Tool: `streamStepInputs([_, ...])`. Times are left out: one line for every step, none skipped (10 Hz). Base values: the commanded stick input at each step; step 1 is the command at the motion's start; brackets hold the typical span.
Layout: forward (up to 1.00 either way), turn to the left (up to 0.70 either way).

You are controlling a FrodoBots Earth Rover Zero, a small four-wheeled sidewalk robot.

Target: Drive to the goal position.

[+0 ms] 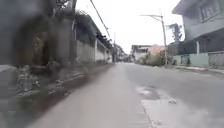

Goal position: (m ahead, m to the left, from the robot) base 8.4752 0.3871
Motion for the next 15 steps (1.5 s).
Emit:
streamStepInputs([1.0,-0.14])
streamStepInputs([1.0,-0.02])
streamStepInputs([1.0,-0.02])
streamStepInputs([1.0,-0.02])
streamStepInputs([1.0,-0.04])
streamStepInputs([1.0,-0.18])
streamStepInputs([1.0,-0.38])
streamStepInputs([1.0,-0.4])
streamStepInputs([1.0,-0.35])
streamStepInputs([1.0,-0.17])
streamStepInputs([1.0,-0.04])
streamStepInputs([1.0,-0.02])
streamStepInputs([1.0,-0.02])
streamStepInputs([1.0,-0.02])
streamStepInputs([1.0,-0.02])
